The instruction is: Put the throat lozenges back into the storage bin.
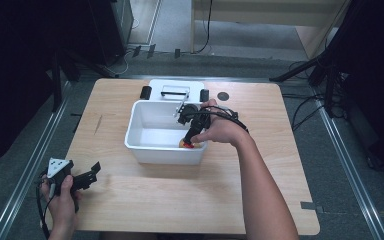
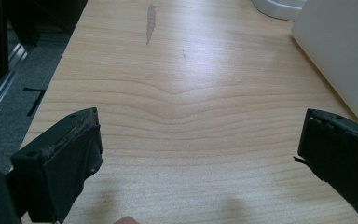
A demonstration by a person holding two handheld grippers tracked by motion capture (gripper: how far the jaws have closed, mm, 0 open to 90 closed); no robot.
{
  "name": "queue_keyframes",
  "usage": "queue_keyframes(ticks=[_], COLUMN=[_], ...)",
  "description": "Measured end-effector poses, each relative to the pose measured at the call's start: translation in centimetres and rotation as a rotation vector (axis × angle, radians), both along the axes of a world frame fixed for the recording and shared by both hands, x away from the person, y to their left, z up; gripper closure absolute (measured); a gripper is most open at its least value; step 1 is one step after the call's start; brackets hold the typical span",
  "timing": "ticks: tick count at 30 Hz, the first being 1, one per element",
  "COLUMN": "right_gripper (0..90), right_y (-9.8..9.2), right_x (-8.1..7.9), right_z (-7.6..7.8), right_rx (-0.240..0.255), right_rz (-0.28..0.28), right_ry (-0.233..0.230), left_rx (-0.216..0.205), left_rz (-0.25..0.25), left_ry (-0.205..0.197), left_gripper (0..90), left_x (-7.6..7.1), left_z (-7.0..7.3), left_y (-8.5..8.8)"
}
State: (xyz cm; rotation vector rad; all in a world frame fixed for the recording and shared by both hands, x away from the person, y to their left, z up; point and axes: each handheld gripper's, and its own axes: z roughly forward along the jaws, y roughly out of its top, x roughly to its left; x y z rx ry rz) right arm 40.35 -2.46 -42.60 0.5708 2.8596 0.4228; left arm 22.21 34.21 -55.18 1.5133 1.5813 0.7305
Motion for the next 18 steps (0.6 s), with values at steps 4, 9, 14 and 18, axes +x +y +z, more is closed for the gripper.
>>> queue_keyframes(ticks=[4,9,14,18], right_gripper=[23.3,23.2,22.8,22.6], right_y=[-0.2,-0.9,-1.7,-2.4], right_x=[-0.3,-0.6,-1.1,-1.6], right_z=[1.2,2.4,4.0,5.4], right_rx=[0.037,0.076,0.090,0.110], right_rz=[-0.025,-0.041,-0.066,-0.064], right_ry=[-0.017,-0.035,-0.066,-0.088], left_rx=[0.001,0.001,-0.002,0.002], left_rz=[0.000,0.000,0.002,0.001], left_ry=[0.001,0.000,-0.002,-0.002], left_gripper=[0.0,0.0,0.0,0.0], left_x=[0.0,0.0,0.0,0.0], left_z=[0.0,0.0,0.0,0.0], left_y=[0.0,0.0,0.0,0.0])
